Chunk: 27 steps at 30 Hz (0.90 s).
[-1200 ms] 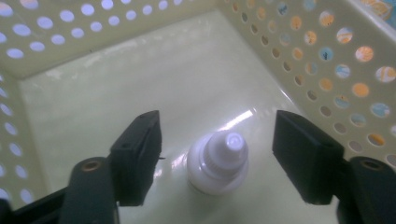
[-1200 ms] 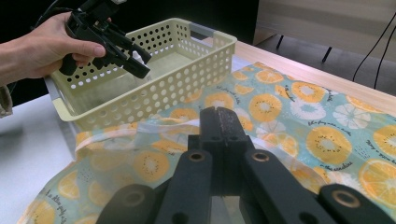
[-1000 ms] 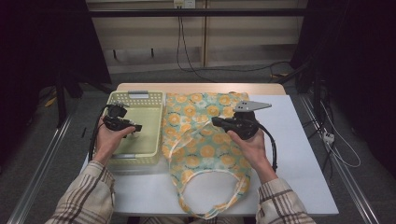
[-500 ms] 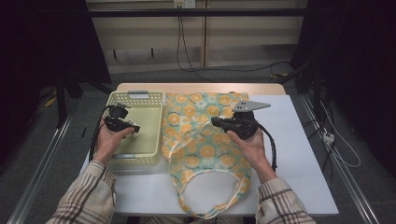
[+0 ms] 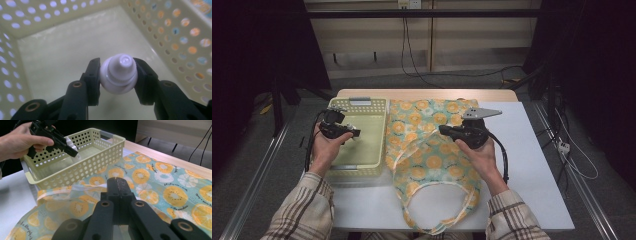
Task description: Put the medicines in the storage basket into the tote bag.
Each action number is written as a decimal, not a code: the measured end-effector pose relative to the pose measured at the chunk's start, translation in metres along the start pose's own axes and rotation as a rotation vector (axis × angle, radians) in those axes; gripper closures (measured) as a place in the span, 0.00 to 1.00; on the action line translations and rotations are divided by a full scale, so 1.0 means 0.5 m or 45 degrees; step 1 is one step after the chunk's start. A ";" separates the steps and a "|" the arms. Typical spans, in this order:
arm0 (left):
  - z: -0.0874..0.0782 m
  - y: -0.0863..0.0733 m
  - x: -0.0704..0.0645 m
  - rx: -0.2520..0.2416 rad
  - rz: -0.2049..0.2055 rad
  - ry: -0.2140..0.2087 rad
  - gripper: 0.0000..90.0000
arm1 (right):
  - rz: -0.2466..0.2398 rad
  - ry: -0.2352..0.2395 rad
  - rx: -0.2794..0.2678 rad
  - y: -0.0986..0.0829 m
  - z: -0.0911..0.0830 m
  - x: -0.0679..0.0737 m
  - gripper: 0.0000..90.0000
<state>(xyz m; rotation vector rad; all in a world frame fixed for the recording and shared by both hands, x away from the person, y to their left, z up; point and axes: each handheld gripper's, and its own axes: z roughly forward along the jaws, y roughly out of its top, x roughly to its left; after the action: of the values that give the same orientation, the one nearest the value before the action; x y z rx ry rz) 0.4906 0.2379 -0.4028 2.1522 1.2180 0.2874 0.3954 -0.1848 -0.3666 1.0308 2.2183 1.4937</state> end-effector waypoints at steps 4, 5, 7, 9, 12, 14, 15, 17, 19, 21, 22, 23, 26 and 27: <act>-0.029 0.007 -0.007 -0.070 0.022 -0.025 0.67 | -0.005 -0.002 -0.004 0.001 -0.001 0.002 1.00; -0.036 0.008 -0.011 -0.082 0.034 -0.025 0.67 | -0.006 -0.002 -0.005 0.002 -0.001 0.003 1.00; -0.046 0.009 -0.016 -0.116 0.029 -0.031 0.67 | -0.009 0.000 -0.006 0.002 -0.001 0.004 1.00; -0.058 0.009 -0.022 -0.148 0.038 -0.042 0.67 | -0.008 -0.002 -0.002 0.002 -0.001 0.004 1.00; -0.078 0.010 -0.032 -0.208 0.046 -0.050 0.67 | -0.007 -0.005 -0.007 0.002 -0.003 0.002 1.00; -0.090 0.011 -0.040 -0.235 0.056 -0.051 0.67 | -0.006 -0.007 -0.012 0.002 -0.005 0.002 1.00; -0.095 0.012 -0.044 -0.252 0.057 -0.060 0.67 | -0.008 -0.006 -0.014 0.003 -0.005 0.002 1.00; -0.106 0.012 -0.054 -0.283 0.064 -0.071 0.67 | -0.007 -0.006 -0.016 0.003 -0.006 0.002 1.00; -0.118 0.011 -0.063 -0.306 0.082 -0.087 0.67 | -0.008 -0.006 -0.015 0.003 -0.006 0.003 1.00; -0.128 0.010 -0.075 -0.332 0.086 -0.109 0.67 | -0.006 -0.005 -0.014 0.002 -0.006 0.003 1.00; -0.134 0.010 -0.081 -0.344 0.092 -0.118 0.67 | -0.007 -0.004 -0.013 0.002 -0.005 0.003 1.00; -0.138 0.009 -0.087 -0.360 0.101 -0.129 0.67 | -0.007 -0.004 -0.012 0.002 -0.005 0.004 1.00; -0.150 0.007 -0.105 -0.394 0.120 -0.153 0.67 | -0.009 -0.003 -0.014 0.003 -0.006 0.004 1.00; -0.153 0.006 -0.111 -0.399 0.133 -0.156 0.67 | -0.008 -0.005 -0.014 0.002 -0.006 0.003 1.00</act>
<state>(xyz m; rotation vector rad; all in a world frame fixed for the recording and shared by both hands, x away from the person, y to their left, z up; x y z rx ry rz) 0.4261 0.2232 -0.3353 1.9327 0.9265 0.3602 0.3929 -0.1854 -0.3639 1.0213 2.2066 1.4977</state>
